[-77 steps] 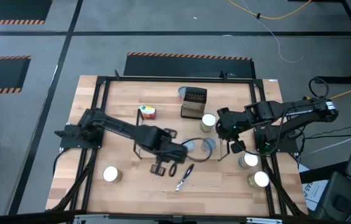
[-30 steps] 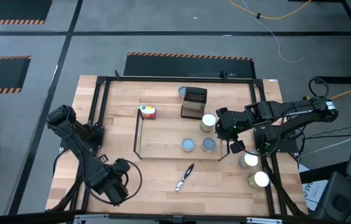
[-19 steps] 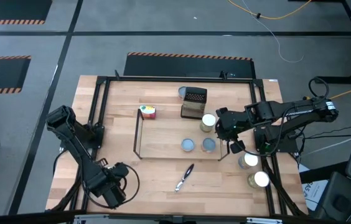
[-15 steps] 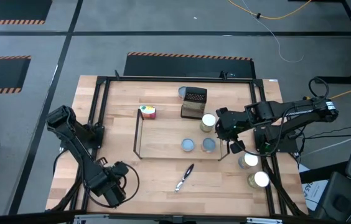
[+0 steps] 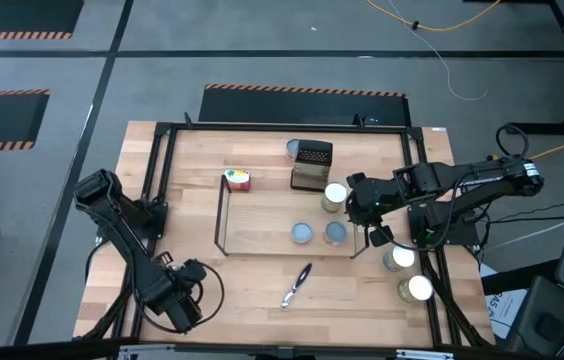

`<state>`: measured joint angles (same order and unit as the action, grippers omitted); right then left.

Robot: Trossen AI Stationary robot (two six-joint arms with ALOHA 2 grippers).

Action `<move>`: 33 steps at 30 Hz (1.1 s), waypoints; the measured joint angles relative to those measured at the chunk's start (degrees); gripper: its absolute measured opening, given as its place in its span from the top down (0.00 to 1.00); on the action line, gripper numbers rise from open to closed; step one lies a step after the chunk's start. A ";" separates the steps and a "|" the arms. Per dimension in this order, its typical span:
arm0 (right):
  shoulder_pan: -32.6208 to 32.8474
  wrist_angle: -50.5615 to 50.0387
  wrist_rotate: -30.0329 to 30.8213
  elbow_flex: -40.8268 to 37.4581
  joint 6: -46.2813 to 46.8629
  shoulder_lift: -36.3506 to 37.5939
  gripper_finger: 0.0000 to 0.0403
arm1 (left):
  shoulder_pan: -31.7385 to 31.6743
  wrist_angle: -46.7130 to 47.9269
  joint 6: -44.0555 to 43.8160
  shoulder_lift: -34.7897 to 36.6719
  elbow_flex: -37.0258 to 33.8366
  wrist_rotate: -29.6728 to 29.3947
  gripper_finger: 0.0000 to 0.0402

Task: Pick and place cans onto a shelf
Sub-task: Put the canned pineapple on the shelf

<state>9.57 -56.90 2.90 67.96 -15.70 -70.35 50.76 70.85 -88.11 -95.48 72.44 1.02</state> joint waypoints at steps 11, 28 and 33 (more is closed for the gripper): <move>-0.01 0.04 0.00 0.00 0.01 0.00 0.75 | -0.39 -2.39 0.32 -0.20 3.42 -1.00 1.00; -0.01 0.10 0.00 0.00 0.00 0.00 0.75 | -8.92 -25.43 17.26 -0.15 8.20 -3.33 1.00; 0.00 0.09 0.00 0.00 0.09 0.00 0.75 | -15.05 -35.43 30.16 -0.15 8.23 -3.08 1.00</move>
<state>9.57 -56.82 2.90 67.96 -15.61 -70.35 35.71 35.42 -57.95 -95.64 80.67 -2.07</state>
